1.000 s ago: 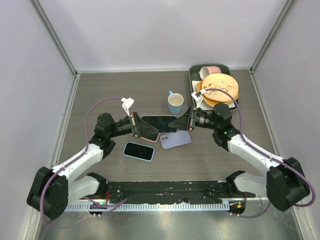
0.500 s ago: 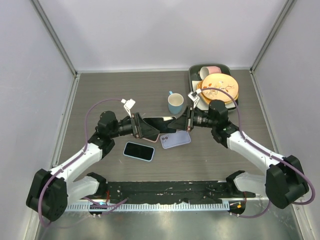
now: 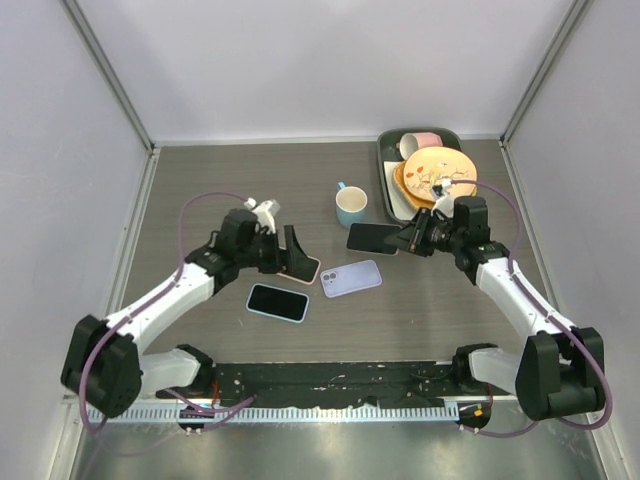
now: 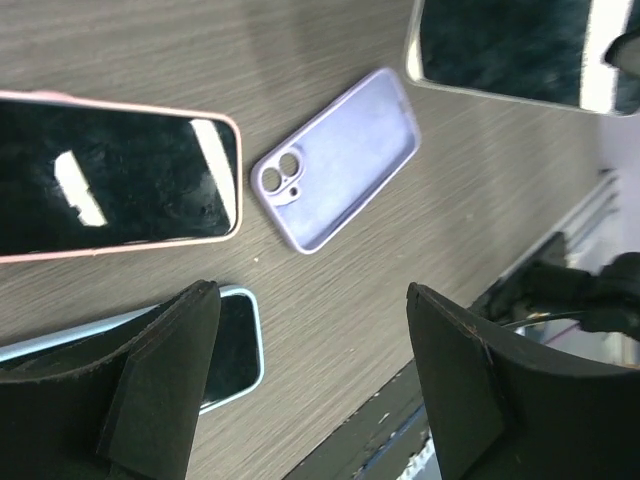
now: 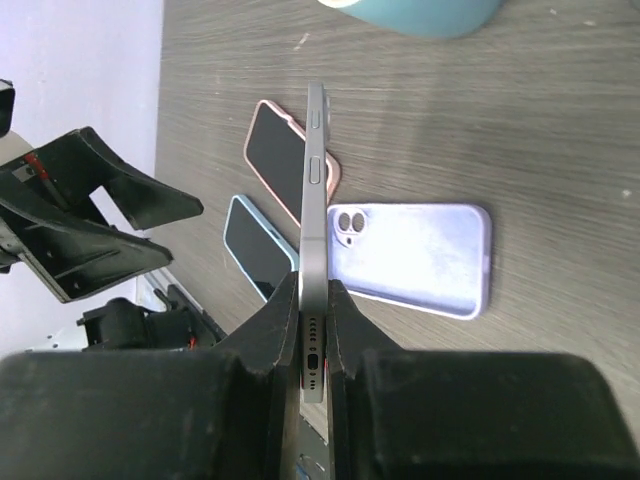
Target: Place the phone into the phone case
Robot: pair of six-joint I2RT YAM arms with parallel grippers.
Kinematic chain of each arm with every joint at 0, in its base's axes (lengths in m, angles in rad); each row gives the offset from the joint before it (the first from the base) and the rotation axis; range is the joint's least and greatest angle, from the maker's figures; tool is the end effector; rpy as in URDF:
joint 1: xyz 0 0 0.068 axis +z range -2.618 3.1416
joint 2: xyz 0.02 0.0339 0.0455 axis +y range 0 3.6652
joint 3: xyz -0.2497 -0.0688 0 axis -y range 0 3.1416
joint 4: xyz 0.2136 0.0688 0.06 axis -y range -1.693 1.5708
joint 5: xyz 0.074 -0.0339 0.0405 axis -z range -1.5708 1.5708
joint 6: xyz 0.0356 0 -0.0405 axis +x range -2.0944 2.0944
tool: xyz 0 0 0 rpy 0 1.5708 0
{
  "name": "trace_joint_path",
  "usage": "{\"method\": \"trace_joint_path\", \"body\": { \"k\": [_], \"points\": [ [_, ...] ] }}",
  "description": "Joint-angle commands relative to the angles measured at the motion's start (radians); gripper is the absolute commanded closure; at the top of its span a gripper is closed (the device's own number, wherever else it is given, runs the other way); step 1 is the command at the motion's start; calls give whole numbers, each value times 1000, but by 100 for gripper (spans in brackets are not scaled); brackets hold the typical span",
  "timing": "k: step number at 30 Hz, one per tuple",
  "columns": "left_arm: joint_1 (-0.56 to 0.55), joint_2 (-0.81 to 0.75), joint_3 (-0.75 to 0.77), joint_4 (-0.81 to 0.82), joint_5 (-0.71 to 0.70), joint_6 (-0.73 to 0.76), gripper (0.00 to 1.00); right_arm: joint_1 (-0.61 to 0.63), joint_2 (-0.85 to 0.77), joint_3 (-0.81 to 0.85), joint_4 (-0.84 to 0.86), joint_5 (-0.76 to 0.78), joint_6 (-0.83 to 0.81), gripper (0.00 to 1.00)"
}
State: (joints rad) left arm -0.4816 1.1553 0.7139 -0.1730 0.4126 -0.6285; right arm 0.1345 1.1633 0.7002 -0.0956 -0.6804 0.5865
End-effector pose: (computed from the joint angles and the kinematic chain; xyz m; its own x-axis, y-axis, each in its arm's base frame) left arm 0.1929 -0.1169 0.2435 -0.8335 -0.1721 -0.5251 0.2778 0.6910 -0.6674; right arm 0.2201 0.0524 0.2471 -0.7878 0.3275 -0.5217 -0.2364 0.6213 0.7470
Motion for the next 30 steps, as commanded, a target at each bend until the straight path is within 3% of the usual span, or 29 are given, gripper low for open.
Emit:
{"method": "trace_joint_path", "body": {
  "k": [1,4,7,13,16,25,28,30],
  "points": [
    [-121,141,163,-209,-268,93,21,-48,-45,24,-75,38,-54,99],
    [-192,266,248,-267,-349,90,23,-68,-31,18,-79,25,-53,99],
    [-227,371,295,-263,-344,84,28,-79,-22,18,-79,19,-50,99],
    [-272,519,347,-252,-353,70,47,-81,-28,19,-85,24,-54,99],
    [-279,560,346,-247,-363,62,53,-82,-28,16,-85,21,-56,99],
    [-285,641,349,-154,-334,27,55,-82,-28,15,-85,16,-63,99],
    [-288,690,380,-174,-362,18,59,-81,-28,15,-85,12,-65,99],
    [-290,714,387,-186,-376,13,69,-82,-30,15,-87,10,-65,99]
  ]
}}
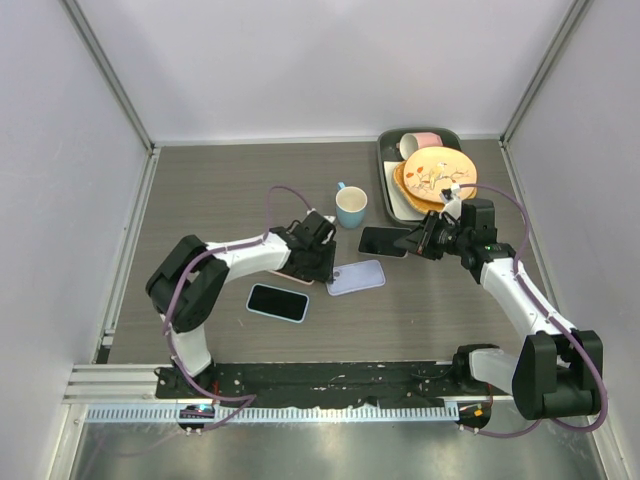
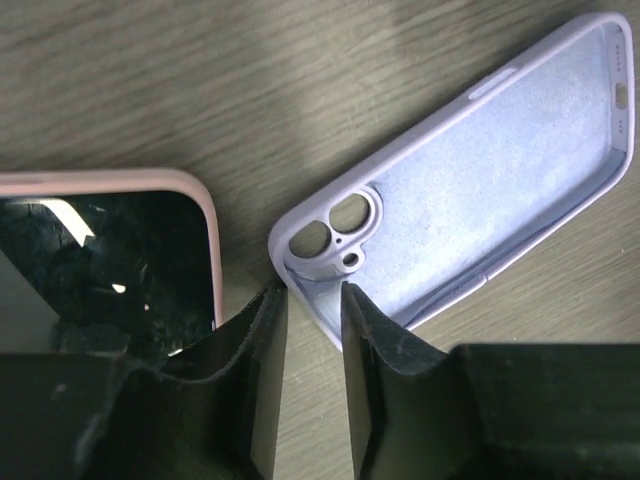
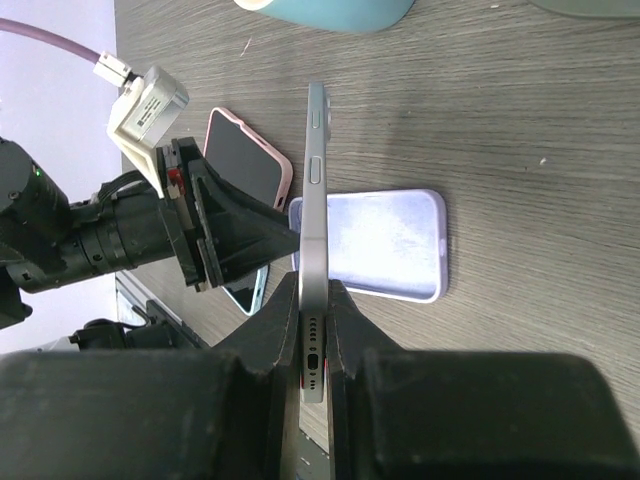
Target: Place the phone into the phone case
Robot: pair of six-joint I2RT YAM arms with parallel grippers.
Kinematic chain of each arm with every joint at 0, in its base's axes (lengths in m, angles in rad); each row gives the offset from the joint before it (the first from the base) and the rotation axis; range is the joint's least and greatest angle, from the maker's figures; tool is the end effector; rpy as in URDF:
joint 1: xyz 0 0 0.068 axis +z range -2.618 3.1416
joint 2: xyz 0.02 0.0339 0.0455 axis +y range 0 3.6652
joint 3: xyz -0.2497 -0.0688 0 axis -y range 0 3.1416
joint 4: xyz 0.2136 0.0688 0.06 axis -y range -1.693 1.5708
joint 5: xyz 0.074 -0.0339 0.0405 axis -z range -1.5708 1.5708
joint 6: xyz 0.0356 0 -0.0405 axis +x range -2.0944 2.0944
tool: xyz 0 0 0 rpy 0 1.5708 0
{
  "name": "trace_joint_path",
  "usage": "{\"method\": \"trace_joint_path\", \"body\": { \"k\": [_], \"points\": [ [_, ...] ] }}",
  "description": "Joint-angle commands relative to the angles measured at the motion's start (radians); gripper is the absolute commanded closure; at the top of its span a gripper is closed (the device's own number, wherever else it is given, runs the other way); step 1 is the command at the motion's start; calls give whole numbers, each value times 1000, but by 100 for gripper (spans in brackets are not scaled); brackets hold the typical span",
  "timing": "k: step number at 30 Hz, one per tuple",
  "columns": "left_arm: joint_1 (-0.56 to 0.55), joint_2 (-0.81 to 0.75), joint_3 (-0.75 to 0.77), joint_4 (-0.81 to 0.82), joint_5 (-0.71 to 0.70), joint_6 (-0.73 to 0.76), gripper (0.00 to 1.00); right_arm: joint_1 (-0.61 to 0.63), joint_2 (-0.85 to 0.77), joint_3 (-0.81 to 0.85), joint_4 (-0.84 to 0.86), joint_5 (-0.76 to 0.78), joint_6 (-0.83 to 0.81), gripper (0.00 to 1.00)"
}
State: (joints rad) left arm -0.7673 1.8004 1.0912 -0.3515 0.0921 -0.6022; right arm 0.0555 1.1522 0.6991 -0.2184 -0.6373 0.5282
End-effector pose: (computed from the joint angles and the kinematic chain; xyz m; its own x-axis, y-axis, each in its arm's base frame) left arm 0.2363 -0.2324 0.1676 -0.9275 0.1109 -0.3569 0.2405 0.9081 -0.3427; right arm 0.2156 0.0332 0.2382 -0.7934 0.3616 -0.4896 -0.1272 0.6882 0.7143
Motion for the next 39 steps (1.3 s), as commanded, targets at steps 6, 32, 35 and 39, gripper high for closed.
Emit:
{"method": "trace_joint_path", "body": {
  "k": [6,32,35,39],
  "points": [
    [-6,57,-5,-20,-61,-15,100,-3,-19,16,36,-47,-10,99],
    [-104,-128,-91,-95,-172,-145,35,4,-23,-12,91,-150,7,99],
    [-102,-142,-83,-89,-175,-134,33,9,-23,-10,90,-154,7,99],
    [-81,-188,-96,-63,-161,-125,28,20,-25,-13,91,-156,12,99]
  ]
}}
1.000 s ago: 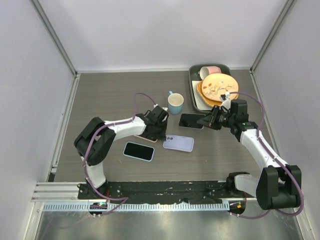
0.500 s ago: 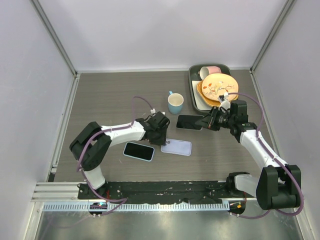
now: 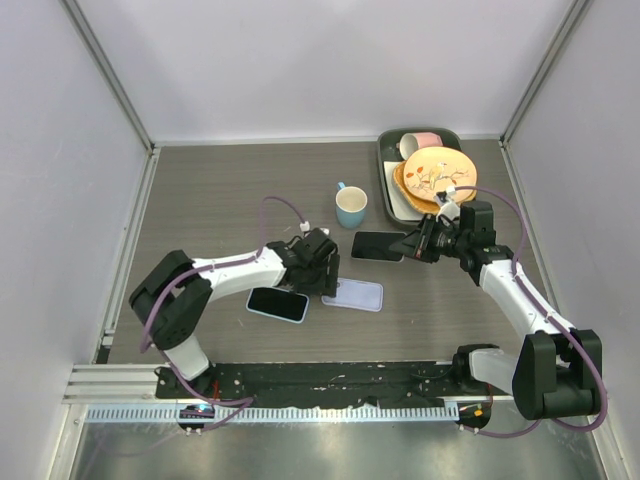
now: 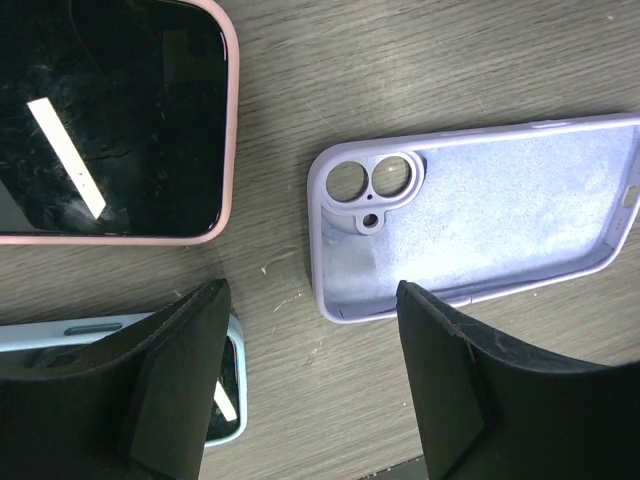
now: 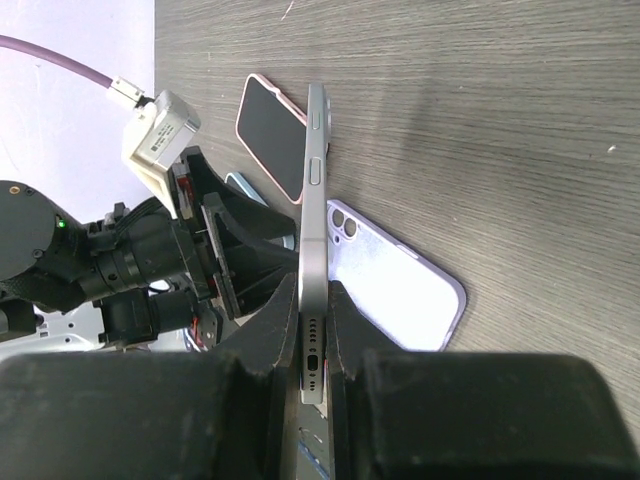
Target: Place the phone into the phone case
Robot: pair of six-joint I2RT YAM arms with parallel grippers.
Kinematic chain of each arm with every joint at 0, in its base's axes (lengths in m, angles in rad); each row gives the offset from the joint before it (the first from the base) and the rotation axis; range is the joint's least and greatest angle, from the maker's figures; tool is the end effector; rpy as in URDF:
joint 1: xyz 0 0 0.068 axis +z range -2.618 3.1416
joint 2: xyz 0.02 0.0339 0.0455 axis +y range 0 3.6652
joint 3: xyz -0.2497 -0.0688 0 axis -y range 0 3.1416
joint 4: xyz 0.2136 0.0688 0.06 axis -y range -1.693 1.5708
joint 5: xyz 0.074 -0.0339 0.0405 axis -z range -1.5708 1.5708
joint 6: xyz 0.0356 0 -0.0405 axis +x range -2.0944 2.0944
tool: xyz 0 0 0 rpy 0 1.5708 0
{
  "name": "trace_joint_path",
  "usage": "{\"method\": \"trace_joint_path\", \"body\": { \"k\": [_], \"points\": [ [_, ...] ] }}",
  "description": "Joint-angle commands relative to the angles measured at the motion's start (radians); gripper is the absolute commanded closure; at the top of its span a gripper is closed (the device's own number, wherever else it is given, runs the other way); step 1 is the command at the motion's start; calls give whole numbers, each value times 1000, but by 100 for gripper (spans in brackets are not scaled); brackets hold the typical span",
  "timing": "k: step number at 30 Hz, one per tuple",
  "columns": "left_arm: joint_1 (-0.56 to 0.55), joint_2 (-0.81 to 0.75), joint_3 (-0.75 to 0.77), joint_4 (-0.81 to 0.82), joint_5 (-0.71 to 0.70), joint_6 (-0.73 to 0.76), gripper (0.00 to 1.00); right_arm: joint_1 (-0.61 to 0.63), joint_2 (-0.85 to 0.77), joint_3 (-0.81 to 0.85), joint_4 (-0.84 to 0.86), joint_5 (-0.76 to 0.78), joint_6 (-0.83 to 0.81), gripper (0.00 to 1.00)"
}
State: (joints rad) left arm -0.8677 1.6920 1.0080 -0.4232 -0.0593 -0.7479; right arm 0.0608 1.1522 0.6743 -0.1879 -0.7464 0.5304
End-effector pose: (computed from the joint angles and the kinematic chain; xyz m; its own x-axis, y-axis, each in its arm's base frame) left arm 0.1973 -0.2295 0.1749 -0.9302 0.0475 -0.3639 0.1524 0.9521 -0.2653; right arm 0.2126 0.0372 0.2348 -0.8240 0.3219 -0.4662 -0.1863 0.6231 0.7596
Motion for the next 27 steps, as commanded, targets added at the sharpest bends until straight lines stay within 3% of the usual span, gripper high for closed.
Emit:
{"method": "trace_joint_path", "body": {
  "k": [1,5,11,17,27],
  "points": [
    [28,-113,-22,21,4,24,27,20,-23,10,61,-48,10,99],
    [100,-227,-115,119,122,41,24,48,-22,1,71,-45,20,99],
    [292,-447,-273,314,383,33,23,138,-16,-27,136,-22,77,99],
    [495,-561,-407,581,648,-79,21,255,10,-38,221,18,143,99],
    [519,-545,-445,684,724,-125,20,286,20,-62,261,16,192,99]
  ]
}}
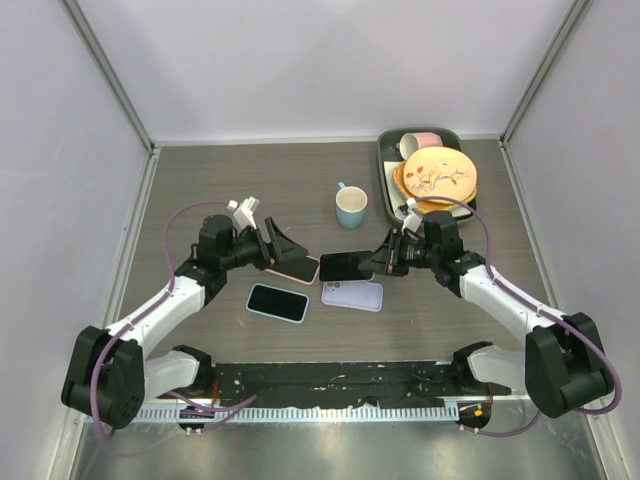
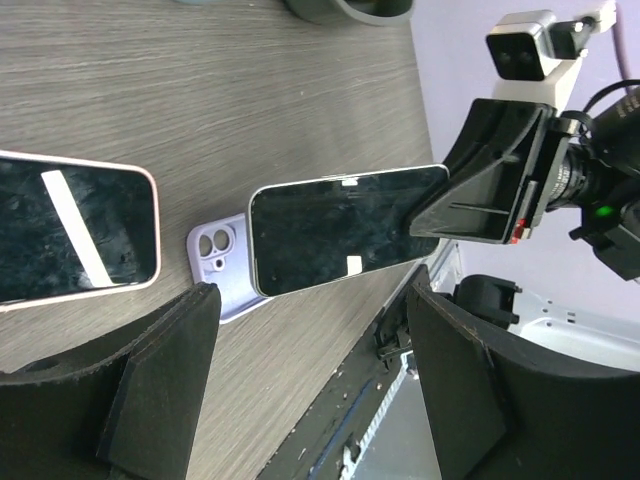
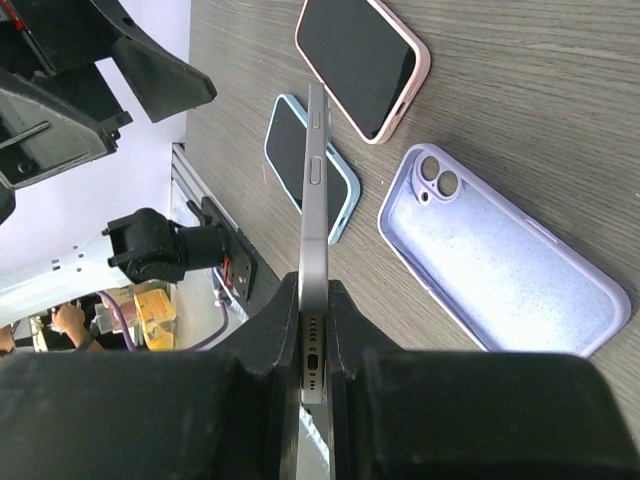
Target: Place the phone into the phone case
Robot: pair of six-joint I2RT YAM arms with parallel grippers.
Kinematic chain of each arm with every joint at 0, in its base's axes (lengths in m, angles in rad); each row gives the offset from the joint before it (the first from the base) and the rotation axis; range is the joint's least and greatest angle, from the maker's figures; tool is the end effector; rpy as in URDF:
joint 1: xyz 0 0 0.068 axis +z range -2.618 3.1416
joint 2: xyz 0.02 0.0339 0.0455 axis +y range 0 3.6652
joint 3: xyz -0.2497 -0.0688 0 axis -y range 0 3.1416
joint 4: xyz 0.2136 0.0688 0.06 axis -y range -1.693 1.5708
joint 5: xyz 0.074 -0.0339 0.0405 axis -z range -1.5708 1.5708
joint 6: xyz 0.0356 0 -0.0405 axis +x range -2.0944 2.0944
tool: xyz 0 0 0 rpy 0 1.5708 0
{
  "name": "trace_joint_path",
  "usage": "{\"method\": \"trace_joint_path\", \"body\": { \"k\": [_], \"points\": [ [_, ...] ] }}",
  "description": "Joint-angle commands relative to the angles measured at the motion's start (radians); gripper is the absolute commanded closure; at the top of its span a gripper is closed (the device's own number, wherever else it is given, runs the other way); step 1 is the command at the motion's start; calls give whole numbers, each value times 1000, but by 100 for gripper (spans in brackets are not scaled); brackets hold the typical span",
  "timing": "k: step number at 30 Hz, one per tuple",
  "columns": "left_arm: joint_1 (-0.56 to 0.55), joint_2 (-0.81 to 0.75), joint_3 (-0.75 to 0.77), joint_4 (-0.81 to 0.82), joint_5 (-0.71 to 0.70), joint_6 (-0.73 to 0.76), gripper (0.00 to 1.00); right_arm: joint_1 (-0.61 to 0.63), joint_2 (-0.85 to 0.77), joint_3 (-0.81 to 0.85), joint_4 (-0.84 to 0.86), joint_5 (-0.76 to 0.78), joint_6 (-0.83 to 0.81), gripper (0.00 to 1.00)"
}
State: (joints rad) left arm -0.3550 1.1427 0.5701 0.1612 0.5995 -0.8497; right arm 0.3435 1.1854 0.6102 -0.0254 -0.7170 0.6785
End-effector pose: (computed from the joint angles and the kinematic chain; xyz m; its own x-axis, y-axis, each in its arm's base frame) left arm 0.2022 -0.0964 0.2340 -0.8273 -0.3547 -0.4357 0.2280 0.4968 -0.8374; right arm 0.2004 0.0965 0.2220 -0.8940 0.1827 -0.4092 -0.2611 0.5299 0.8069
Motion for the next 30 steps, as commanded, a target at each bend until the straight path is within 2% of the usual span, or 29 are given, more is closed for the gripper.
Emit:
{"method": "trace_joint_path", "body": {
  "k": [1,16,30],
  "points": [
    [7,6,-7,100,66,-23,20,3,-13,-15,102,-13,55,99],
    [13,58,-26,181,124,-44,20,-6,-86,-257,272,-32,225,99],
    [13,71,-47,204,140,-49,21,-80,-37,-218,223,-76,153,99]
  ]
}}
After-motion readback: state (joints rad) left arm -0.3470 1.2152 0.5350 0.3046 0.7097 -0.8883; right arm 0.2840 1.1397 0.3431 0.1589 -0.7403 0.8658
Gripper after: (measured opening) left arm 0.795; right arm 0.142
